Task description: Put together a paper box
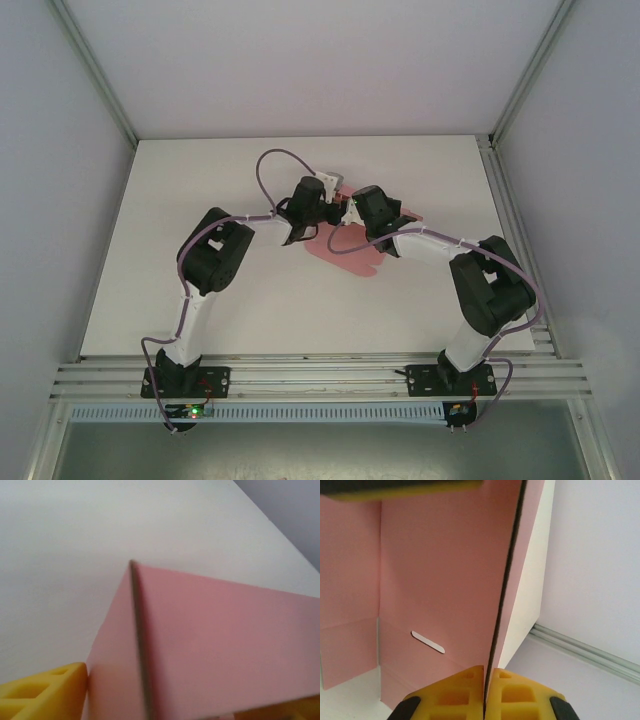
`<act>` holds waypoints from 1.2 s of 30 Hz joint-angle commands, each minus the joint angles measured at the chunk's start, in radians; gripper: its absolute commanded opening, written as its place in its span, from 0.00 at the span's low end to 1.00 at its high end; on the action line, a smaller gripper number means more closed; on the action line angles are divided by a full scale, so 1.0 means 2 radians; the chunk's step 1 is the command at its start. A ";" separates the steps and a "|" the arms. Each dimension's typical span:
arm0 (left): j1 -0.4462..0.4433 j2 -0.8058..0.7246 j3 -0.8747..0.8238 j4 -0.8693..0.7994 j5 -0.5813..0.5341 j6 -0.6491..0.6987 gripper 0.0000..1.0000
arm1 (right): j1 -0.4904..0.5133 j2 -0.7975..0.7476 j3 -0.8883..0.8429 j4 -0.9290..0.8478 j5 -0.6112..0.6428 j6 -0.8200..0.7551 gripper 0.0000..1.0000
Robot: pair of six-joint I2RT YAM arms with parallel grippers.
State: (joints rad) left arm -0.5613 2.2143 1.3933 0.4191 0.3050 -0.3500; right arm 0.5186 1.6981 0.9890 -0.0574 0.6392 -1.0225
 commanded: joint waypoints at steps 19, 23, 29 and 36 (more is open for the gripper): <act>-0.001 -0.130 -0.109 -0.049 0.064 0.038 0.89 | 0.000 0.047 -0.023 -0.099 -0.129 0.003 0.00; 0.001 -0.214 -0.193 -0.067 0.078 0.044 1.00 | -0.001 0.050 -0.025 -0.096 -0.124 -0.003 0.00; 0.005 -0.352 -0.300 -0.090 0.004 0.020 1.00 | 0.004 0.024 -0.035 -0.070 -0.127 0.000 0.00; 0.057 -0.404 -0.342 -0.145 -0.144 -0.053 1.00 | 0.014 -0.029 -0.042 -0.024 -0.100 -0.010 0.00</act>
State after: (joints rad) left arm -0.5068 1.4075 0.7586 0.1944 0.1513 -0.3660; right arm 0.5285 1.6886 0.9276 -0.1387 0.4061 -1.0214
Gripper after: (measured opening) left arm 0.998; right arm 0.064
